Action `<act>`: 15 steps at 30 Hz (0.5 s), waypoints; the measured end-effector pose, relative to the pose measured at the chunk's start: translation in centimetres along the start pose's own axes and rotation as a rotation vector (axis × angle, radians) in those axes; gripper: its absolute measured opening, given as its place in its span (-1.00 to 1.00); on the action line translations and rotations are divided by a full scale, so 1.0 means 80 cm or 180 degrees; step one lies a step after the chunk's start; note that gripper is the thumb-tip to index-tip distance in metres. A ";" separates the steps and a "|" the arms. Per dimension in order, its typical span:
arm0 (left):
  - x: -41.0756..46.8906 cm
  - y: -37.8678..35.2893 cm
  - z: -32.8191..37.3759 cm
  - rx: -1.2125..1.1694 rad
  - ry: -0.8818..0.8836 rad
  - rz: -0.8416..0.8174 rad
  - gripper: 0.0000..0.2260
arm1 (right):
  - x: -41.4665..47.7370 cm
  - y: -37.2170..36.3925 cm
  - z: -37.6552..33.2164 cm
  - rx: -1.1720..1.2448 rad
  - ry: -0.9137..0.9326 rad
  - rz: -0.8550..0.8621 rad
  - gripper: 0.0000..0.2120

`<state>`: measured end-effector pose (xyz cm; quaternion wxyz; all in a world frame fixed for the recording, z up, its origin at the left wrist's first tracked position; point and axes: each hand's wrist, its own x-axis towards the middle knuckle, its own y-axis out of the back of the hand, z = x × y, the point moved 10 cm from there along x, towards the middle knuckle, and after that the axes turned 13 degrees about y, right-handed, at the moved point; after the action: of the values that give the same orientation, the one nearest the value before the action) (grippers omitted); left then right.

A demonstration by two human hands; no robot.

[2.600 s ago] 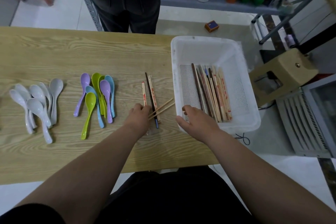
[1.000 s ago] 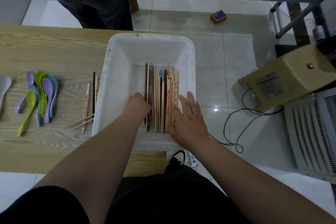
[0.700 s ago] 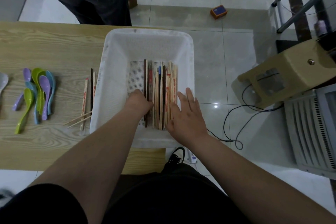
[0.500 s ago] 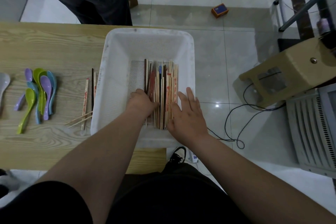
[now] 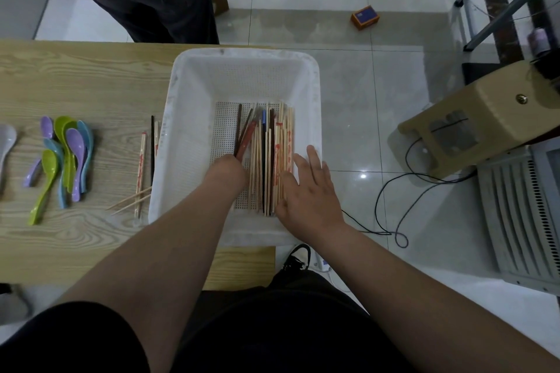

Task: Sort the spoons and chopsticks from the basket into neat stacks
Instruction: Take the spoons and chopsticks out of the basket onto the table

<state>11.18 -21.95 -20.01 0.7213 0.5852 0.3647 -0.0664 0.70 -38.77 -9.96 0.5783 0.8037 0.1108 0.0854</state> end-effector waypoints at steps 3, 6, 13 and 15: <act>-0.001 -0.001 -0.001 0.0060 -0.0049 0.0030 -0.83 | 0.001 -0.001 -0.001 0.0021 -0.0017 -0.0064 -0.52; -0.004 -0.003 -0.004 0.0019 -0.0102 0.0014 -0.81 | 0.001 -0.003 -0.001 0.0005 -0.0051 -0.0146 -0.55; -0.009 -0.003 -0.003 0.0145 -0.0085 -0.0078 -0.78 | 0.002 0.000 -0.002 -0.0063 -0.0096 -0.0225 -0.54; -0.012 0.003 -0.006 -0.0007 -0.0117 -0.0066 -0.77 | 0.002 0.000 -0.001 -0.0133 -0.0093 -0.0251 -0.55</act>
<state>10.45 -21.77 -19.25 0.7278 0.5792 0.3575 -0.0842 0.79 -38.62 -9.95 0.5994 0.7877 0.1322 0.0531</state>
